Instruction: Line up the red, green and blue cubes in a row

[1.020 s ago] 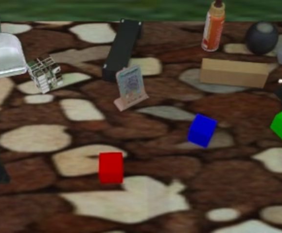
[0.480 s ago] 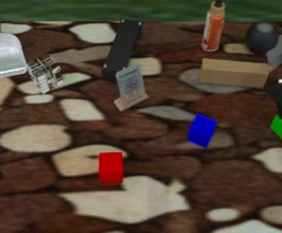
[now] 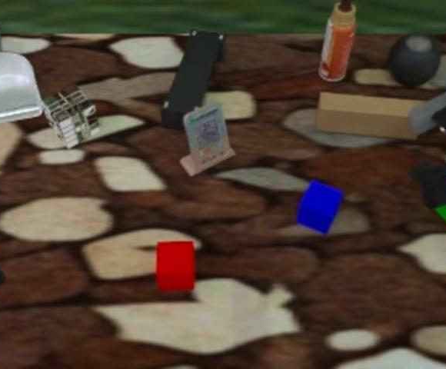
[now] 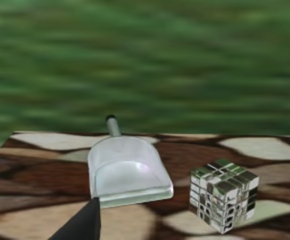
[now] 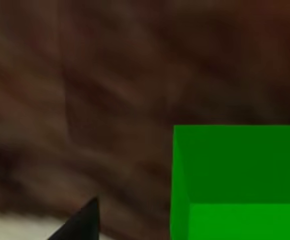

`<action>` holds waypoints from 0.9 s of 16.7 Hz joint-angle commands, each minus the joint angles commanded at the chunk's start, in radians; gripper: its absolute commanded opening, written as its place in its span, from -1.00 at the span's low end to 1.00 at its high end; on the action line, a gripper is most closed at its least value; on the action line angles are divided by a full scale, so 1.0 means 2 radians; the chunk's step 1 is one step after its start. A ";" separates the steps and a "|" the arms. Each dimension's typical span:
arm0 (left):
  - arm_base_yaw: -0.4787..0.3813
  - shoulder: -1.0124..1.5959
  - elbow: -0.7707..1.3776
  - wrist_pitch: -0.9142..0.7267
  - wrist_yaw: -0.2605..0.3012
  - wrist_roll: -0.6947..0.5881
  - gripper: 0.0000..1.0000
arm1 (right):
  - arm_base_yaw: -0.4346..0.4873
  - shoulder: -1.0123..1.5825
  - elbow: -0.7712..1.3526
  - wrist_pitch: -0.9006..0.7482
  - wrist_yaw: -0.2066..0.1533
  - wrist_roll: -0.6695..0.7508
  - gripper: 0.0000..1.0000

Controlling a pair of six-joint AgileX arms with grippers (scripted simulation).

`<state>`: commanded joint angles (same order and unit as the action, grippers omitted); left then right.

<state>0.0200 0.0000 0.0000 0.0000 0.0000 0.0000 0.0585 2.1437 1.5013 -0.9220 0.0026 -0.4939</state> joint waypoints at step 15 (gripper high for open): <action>0.000 0.000 0.000 0.000 0.000 0.000 1.00 | 0.001 0.017 -0.025 0.039 0.000 0.001 -0.21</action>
<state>0.0200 0.0000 0.0000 0.0000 0.0000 0.0000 0.0597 2.1787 1.4520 -0.8441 0.0029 -0.4927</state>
